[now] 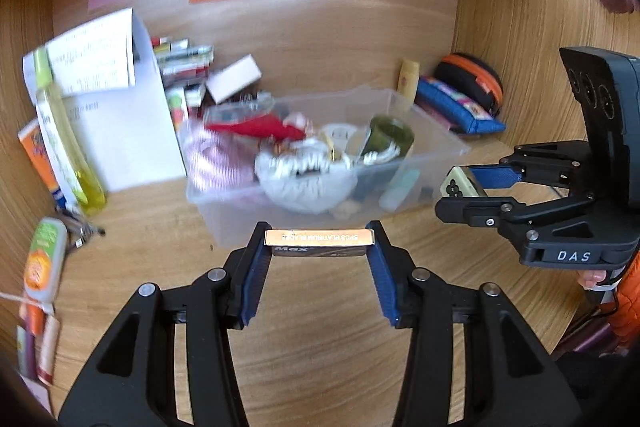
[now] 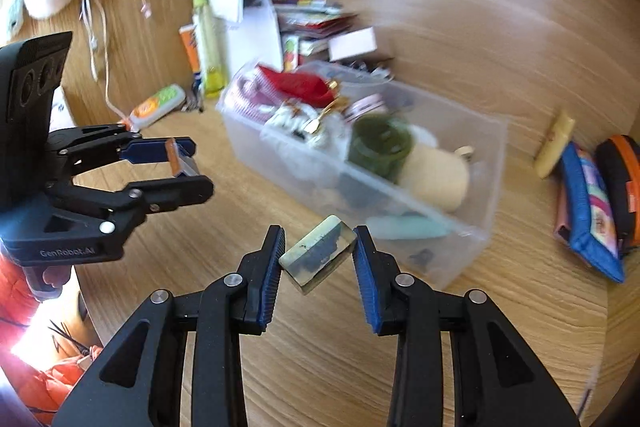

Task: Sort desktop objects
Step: 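Carry the strip and small block over the clear box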

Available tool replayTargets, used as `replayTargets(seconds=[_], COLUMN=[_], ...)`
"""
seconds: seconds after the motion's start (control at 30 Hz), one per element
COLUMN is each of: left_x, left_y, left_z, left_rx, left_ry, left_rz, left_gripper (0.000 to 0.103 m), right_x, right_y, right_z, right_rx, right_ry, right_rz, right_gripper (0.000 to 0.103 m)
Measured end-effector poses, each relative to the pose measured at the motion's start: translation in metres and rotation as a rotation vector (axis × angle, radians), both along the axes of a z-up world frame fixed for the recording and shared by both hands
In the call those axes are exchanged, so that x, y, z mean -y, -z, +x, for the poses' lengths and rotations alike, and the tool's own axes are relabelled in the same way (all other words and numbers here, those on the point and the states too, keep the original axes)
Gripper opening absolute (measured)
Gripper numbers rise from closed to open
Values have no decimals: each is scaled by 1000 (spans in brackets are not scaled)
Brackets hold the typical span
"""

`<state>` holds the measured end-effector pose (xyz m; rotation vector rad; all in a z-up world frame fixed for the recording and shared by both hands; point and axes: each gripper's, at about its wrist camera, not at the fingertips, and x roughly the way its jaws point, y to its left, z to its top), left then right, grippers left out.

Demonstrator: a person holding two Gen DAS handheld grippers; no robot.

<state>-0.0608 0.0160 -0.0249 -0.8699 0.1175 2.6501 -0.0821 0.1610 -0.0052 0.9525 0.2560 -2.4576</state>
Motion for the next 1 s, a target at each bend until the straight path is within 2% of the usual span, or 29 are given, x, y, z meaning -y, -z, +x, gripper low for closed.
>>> replayTargets(seconds=[0.27, 0.53, 0.8, 1.0], left_x=[-4, 5, 7, -9], left_y=[-15, -29, -47, -51], left_z=[-14, -37, -64, -92], left_rx=[-28, -44, -58, -29], left_ry=[25, 11, 23, 71], left_rz=[7, 11, 24, 52], left_gripper=[47, 47, 47, 47], right_x=[-24, -32, -38, -41], right_y=[-26, -39, -43, -44], right_z=[-3, -27, -60, -87], right_rx=[-45, -81, -75, -53], right_ry=[56, 93, 121, 142], right_rz=[-40, -52, -75, -103], right_gripper=[32, 32, 32, 32])
